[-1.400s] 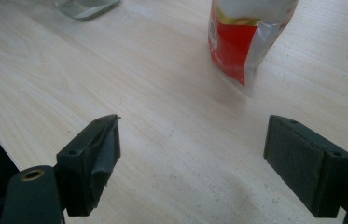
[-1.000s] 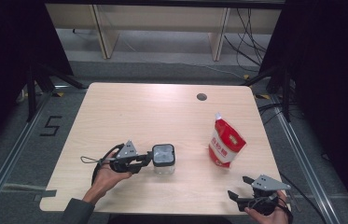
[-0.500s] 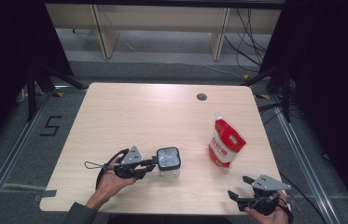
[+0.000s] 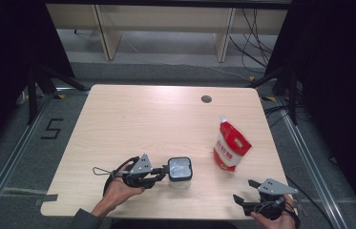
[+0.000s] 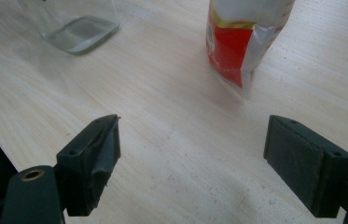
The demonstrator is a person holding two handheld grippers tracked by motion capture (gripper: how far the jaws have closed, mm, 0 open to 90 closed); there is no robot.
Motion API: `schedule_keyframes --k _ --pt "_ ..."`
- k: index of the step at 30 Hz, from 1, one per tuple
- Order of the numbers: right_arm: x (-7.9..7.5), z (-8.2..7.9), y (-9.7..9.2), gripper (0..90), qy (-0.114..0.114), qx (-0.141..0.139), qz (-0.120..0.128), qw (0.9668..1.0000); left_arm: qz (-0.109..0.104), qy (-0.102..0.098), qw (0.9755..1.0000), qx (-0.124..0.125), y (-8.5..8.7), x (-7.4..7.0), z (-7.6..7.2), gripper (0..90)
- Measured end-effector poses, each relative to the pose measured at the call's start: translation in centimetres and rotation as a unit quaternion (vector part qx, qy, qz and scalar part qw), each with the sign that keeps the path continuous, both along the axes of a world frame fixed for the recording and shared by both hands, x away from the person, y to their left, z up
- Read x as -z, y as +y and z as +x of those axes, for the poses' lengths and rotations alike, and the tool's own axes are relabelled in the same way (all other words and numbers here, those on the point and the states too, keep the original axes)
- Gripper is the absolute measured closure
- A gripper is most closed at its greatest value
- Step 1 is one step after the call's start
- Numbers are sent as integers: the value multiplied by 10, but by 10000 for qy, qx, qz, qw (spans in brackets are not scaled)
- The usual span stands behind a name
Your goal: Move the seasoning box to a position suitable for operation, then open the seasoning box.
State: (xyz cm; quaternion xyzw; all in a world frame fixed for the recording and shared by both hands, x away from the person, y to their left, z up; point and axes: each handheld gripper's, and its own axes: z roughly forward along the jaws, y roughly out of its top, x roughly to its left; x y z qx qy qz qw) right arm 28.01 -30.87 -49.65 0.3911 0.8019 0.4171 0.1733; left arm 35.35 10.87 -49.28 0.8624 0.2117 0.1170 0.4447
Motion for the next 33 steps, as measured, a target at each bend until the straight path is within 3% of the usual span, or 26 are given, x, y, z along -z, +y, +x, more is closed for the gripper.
schedule_keyframes --k 4,6,8,12,13,14,15,17,18,20,22,30,31,33 --pt "1 0 0 196 -26 16 24 10000 -18 10 10000 47 -3 1 -3 733" --pt "0 -2 1 196 127 76 76 9999 -78 2 9999 131 -6 2 -6 733" --pt "0 -2 1 196 125 66 78 9999 14 2 9999 145 -7 0 -9 734" --pt "0 -3 3 196 237 113 80 9996 -35 12 9997 249 -9 1 -14 734" --pt "0 -2 2 196 104 48 48 9999 49 -54 9995 317 -9 0 -13 734" --pt "0 -2 2 196 104 48 48 9999 -17 9 9996 274 -9 1 -15 734" --pt "0 0 1 196 -73 -34 -65 9999 0 0 9996 295 -9 1 -14 733" --pt "0 0 1 196 -60 -39 -67 10000 6 -8 9996 287 -9 1 -13 733" --pt "1 -1 2 196 69 9 35 10000 2 15 9996 267 -9 1 -13 732" --pt "1 0 0 196 -17 -33 -31 10000 17 39 9995 304 -8 0 -12 725" --pt "1 1 0 195 5 -32 11 10000 -162 154 9994 262 -8 -1 -12 690" --pt "1 0 2 195 16 -40 15 10000 -136 128 9997 142 0 -8 -18 474" --pt "1 1 2 196 -34 -72 -36 10000 -278 170 9995 -11 3 -9 -22 446" --pt "1 0 3 196 46 -73 22 10000 -218 145 9997 -31 6 -12 -23 425"
